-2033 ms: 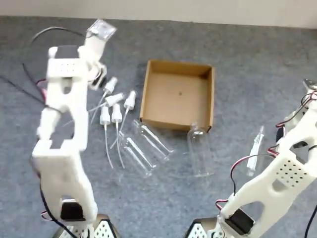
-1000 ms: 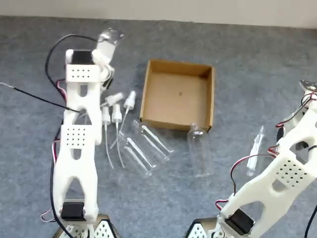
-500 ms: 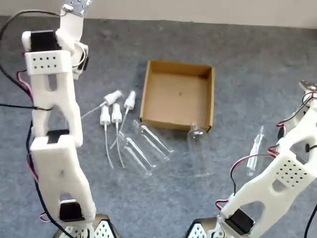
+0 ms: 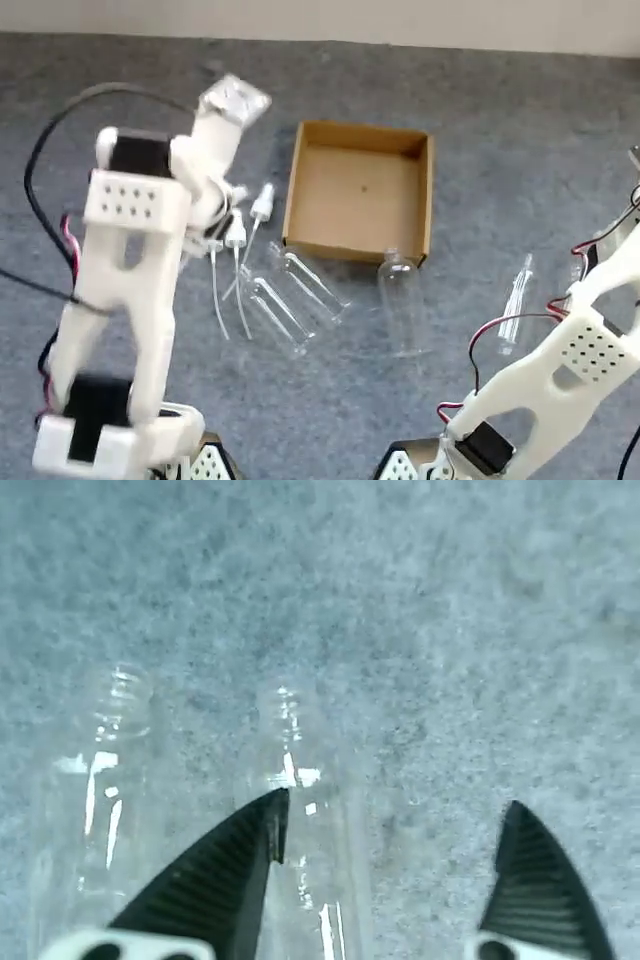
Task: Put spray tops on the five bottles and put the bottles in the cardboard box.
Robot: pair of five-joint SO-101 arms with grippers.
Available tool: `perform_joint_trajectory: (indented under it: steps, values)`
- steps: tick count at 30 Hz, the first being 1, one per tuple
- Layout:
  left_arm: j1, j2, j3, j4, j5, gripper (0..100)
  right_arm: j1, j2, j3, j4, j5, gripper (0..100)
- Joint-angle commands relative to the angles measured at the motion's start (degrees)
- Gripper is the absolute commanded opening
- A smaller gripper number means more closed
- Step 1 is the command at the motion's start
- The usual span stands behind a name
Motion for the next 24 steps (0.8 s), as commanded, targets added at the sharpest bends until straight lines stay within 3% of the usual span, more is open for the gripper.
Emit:
perform_joint_trajectory:
  steps: [1, 6, 12, 24]
  values:
    - [0.0, -11.1, 18.5, -11.1, 0.6, 0, 0.4, -9.8, 5.7, 1.3, 3.1, 23.1]
    - [0.0, -17.0, 32.5, -20.2, 0.7, 0, -1.3, -21.4, 23.6, 0.0, 8.5, 23.1]
    - [0.0, -19.8, 40.2, -26.1, 3.3, 0, -2.2, -23.4, 37.9, -11.7, 9.1, 23.2]
    - [0.1, -19.6, 41.3, -27.0, 3.3, 0, -5.5, -21.1, 41.0, -19.0, 6.5, 29.7]
